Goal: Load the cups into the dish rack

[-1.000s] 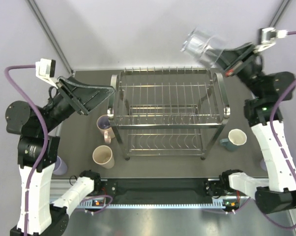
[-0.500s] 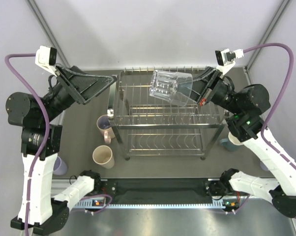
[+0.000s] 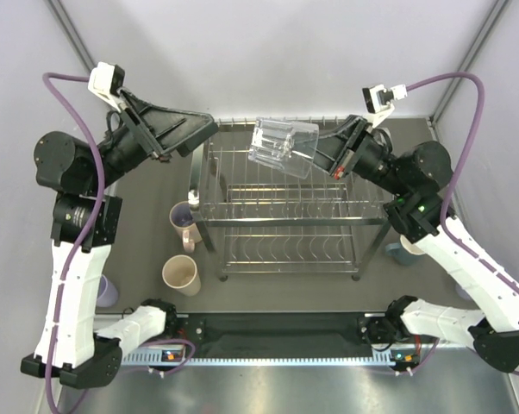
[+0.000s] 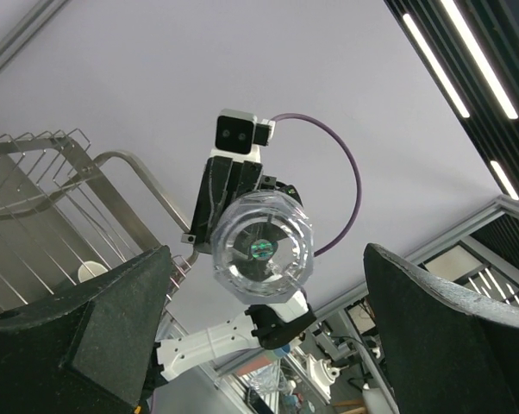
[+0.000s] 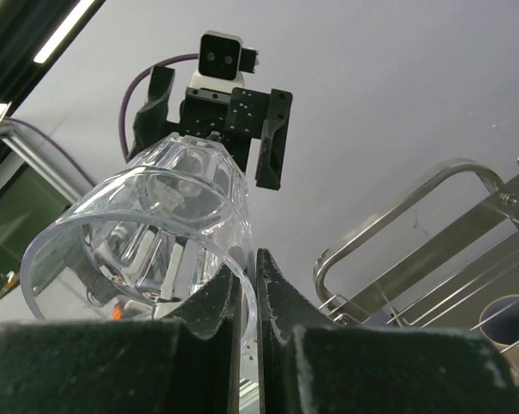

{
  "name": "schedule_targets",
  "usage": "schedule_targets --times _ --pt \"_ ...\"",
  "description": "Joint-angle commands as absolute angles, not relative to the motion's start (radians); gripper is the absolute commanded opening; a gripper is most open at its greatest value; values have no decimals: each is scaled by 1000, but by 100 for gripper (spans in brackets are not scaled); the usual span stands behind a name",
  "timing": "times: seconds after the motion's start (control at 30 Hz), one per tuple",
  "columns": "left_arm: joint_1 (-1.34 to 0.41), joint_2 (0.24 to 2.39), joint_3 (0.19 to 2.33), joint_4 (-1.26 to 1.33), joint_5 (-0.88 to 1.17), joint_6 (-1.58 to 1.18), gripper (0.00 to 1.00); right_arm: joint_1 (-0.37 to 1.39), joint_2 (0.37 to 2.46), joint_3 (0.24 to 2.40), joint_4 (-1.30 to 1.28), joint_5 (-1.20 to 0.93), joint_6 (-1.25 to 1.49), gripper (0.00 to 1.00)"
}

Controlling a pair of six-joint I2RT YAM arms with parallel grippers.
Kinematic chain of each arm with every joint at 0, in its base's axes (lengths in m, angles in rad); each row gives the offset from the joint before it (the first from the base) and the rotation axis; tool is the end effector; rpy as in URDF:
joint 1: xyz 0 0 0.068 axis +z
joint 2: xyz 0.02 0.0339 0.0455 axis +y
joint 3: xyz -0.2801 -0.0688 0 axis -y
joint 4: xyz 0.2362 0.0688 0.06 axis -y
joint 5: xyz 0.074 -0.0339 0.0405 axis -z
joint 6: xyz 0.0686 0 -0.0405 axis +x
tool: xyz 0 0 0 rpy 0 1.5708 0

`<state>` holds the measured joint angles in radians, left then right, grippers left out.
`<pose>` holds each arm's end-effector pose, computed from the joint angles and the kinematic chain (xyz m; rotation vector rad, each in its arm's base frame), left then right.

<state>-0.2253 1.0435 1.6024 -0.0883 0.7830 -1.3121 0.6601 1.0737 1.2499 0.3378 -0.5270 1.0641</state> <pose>0.1420 -0.0822 0.5873 0.0714 1.4531 -1.7263 0.1562 0.1649 0.5257 -0.3044 1.2947 1.7822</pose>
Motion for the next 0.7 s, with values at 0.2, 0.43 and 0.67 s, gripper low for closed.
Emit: schedule_targets --times 0.2,0.43,0.67 --pt "-319 1031 1571 -52 634 -1301 95 718 1103 1299 370 -368 997 0" --pt "-336 1029 1560 -137 549 -1272 95 764 1149 1342 380 -305 960 0" --pt "-368 1048 1571 -140 523 -1264 94 790 1192 1359 416 -262 948 0"
